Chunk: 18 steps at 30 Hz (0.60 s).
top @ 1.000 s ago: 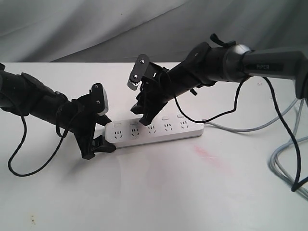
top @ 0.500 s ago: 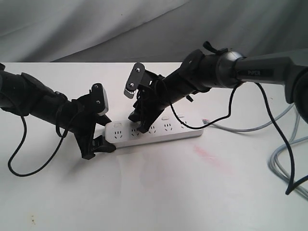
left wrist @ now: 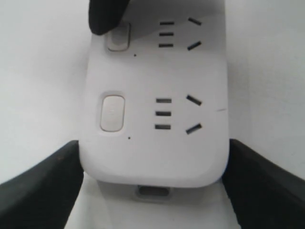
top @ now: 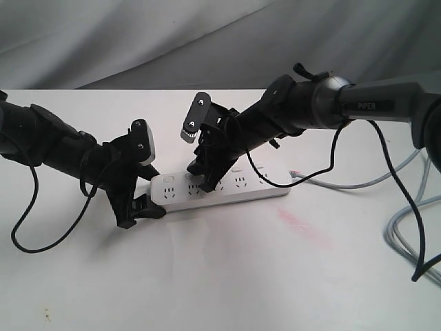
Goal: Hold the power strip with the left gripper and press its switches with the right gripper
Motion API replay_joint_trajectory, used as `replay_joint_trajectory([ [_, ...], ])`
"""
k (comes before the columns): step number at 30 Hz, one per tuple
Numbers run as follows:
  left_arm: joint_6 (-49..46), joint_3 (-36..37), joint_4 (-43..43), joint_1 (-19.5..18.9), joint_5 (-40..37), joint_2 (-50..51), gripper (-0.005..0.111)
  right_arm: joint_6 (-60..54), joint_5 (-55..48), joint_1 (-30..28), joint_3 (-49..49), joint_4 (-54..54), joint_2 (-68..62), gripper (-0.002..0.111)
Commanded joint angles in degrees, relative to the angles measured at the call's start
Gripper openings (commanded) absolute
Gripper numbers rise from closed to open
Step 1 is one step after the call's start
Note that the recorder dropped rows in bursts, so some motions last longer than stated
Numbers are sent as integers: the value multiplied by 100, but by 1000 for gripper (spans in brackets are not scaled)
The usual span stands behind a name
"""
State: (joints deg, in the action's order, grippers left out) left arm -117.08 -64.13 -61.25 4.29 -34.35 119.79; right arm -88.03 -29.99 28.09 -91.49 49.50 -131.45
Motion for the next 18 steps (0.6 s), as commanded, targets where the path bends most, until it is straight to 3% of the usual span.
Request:
replay_joint_trajectory([
  [1,0,-21,49,37,0,12,65,-73,-84,24,106,-84,-174,39],
  [18,0,-21,49,37,0,12,65,0,-248,100,106,-356,-366,39],
])
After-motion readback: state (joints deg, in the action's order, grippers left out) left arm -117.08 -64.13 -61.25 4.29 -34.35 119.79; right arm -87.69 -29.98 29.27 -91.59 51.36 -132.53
